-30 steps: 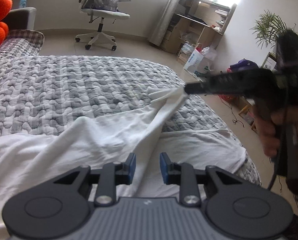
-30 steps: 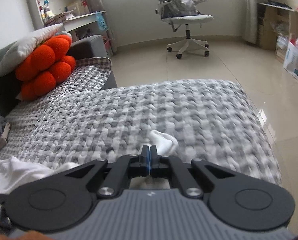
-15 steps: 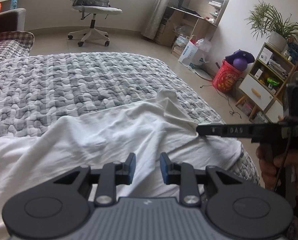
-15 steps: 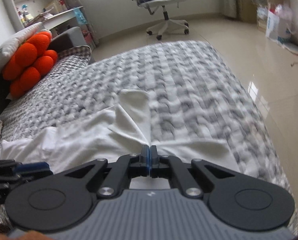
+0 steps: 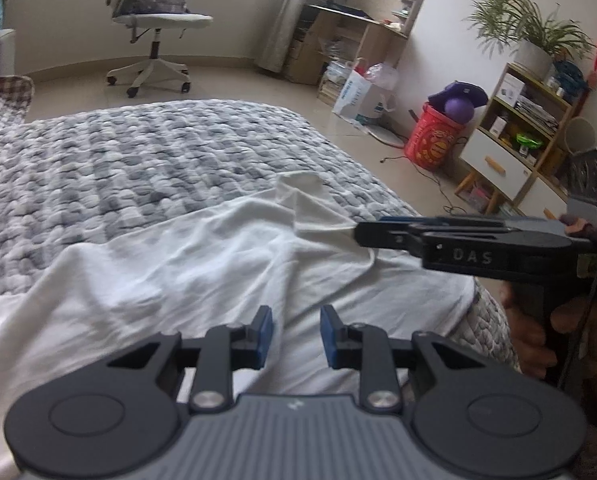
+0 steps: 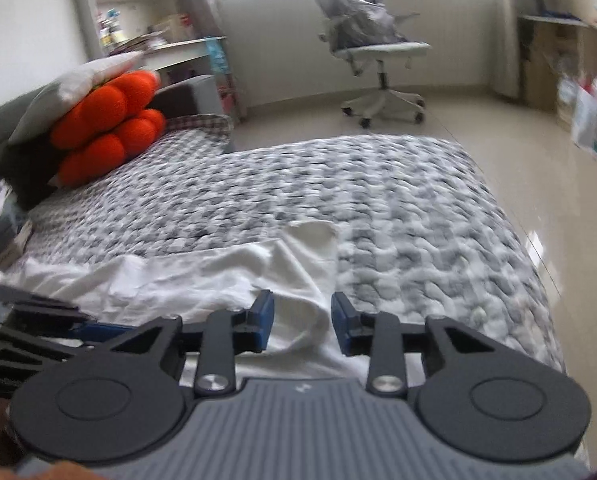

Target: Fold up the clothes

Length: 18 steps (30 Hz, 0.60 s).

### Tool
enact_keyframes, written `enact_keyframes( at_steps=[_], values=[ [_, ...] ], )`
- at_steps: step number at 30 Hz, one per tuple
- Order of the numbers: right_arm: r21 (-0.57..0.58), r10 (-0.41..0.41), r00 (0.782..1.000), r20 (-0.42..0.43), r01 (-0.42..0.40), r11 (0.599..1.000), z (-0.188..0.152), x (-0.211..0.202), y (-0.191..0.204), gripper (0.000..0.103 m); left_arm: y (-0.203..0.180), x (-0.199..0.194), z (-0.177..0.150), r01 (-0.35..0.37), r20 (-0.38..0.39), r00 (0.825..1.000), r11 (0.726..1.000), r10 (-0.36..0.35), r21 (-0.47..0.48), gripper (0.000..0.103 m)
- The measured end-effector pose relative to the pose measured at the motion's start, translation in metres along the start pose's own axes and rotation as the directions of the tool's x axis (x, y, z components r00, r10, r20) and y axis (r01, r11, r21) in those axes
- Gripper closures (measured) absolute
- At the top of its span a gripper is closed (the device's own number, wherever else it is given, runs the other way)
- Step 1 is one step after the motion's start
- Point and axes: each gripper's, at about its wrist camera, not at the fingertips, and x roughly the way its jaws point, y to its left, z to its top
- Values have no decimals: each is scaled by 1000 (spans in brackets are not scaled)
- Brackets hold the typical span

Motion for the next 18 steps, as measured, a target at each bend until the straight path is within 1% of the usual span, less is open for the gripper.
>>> enact_keyframes(
  at_steps=[5,9,12,15,16,18],
  values=[
    [-106,29,1000,12,-27,994,0,10,9,67,-5,1,-2,36,42,998,999,-37,34,77],
    [-174,45,999,-14,-47,984,-2,21,11,67,-6,-2,-2,60,75,995,997,-63,50,77],
    [-232,21,999,-29,-27,972,-4,31,14,67,-7,0,-1,64,75,995,996,-68,62,77],
    [-246,5,1000,-6,-6,969,-5,37,14,68,-9,4,-1,72,68,995,995,-77,73,77],
    [-234,-5,1000,0,5,972,-4,38,11,72,-10,6,-1,75,64,995,994,-80,78,77],
    [-208,-23,1000,11,24,978,-2,42,6,90,-13,10,-1,74,58,995,994,-79,86,77]
  ],
)
